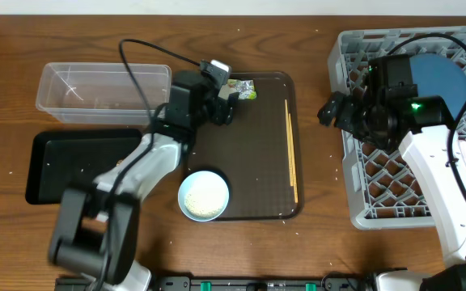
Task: Sort waste into correct bins and load items into the dishwasher rack
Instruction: 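Grasp the white tissue with left gripper and drop it in the clear container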
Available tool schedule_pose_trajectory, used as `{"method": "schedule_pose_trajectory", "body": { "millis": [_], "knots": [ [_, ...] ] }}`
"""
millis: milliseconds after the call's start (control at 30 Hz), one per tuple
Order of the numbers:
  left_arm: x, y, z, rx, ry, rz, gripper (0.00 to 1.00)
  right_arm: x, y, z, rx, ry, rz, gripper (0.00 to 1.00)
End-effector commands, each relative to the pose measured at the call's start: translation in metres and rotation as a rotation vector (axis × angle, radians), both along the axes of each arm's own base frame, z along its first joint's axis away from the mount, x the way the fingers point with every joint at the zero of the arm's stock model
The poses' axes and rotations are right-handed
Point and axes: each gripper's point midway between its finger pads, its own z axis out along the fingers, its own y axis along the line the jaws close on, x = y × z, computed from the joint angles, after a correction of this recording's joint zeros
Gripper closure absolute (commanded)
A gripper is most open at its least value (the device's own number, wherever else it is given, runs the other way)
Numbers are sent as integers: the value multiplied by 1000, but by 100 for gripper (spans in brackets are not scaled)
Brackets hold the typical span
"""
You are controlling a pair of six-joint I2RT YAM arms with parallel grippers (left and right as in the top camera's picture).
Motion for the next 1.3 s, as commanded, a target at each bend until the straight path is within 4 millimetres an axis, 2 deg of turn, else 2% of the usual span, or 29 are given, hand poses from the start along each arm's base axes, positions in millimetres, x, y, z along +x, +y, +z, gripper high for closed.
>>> {"method": "schedule_pose_trajectory", "body": {
  "millis": [0,233,333,433,500,600,700,733,800,933,1067,1167,1267],
  "knots": [
    [11,-2,-18,15,-15,-2,18,-1,7,1,-11,-8,18,1],
    [28,-8,-52,3,-50,-2,18,-3,20,-1,-9,-2,49,1],
    [28,-8,-74,10,-28,-1,18,-4,27,-7,-13,14,70,1],
    [28,-8,-86,15,-14,-2,19,-5,33,-14,-17,35,88,1],
    [28,-8,-87,15,-12,-1,29,-5,36,-20,-21,53,96,1],
    [29,-8,-82,-6,-14,11,64,-6,41,-30,-27,80,109,1],
    [30,-9,-70,-52,-12,39,90,-7,45,-39,-34,107,121,1],
    [30,-9,-63,-61,-16,42,94,-7,45,-41,-35,113,122,1],
    [28,-9,-49,-73,-16,42,94,-8,45,-42,-36,120,122,1],
    [15,-4,-8,-71,-10,42,94,-8,45,-42,-37,119,122,1],
    [-1,9,35,-73,-18,58,94,-6,45,-42,-35,112,122,1],
    [-8,29,60,-58,-42,93,94,-5,46,-41,-33,107,122,1],
    [-3,68,75,-23,-74,205,94,-5,46,-41,-34,108,122,1]
  ]
}}
